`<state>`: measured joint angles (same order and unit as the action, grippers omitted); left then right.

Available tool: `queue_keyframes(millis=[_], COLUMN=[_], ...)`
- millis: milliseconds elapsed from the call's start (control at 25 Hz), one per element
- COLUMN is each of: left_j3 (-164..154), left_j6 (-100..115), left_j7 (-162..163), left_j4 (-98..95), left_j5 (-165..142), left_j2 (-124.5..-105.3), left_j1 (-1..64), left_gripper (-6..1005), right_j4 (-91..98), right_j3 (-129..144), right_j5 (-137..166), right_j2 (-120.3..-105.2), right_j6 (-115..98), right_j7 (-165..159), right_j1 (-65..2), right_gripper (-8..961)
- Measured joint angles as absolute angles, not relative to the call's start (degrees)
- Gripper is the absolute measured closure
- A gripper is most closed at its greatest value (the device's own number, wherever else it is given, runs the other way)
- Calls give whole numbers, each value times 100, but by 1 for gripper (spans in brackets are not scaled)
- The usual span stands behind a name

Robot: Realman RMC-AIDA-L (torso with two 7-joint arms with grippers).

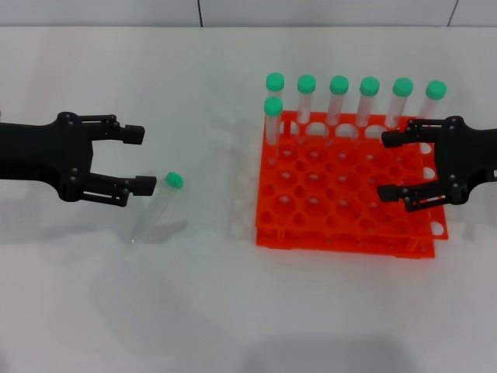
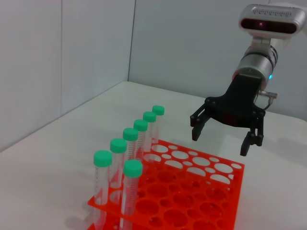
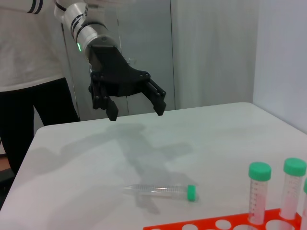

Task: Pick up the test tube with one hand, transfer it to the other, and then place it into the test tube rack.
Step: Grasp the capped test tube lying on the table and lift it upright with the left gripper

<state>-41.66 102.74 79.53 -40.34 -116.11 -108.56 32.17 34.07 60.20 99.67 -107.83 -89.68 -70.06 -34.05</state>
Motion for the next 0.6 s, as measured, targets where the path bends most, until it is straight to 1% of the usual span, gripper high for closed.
queue_keyframes(millis=[480,600], left_j3=[-4177,-4210], left_j6=[10275,10293], left_j7=[8179,8745], left_j4=[-4083,-4386], left_j5=[-11617,-11636], left_j2=[-10893,-10940], left_j1=[3221,3222], left_gripper=[126,127], right_j4=[3412,3438], right_j3=[5935,5803], right_j5=[9956,9952], right_j2=[-10798,-10828], right_j6=[-8979,-9010], right_j7=[-6935,-6885], right_j1=[-3357,-3291], right_gripper=[85,85])
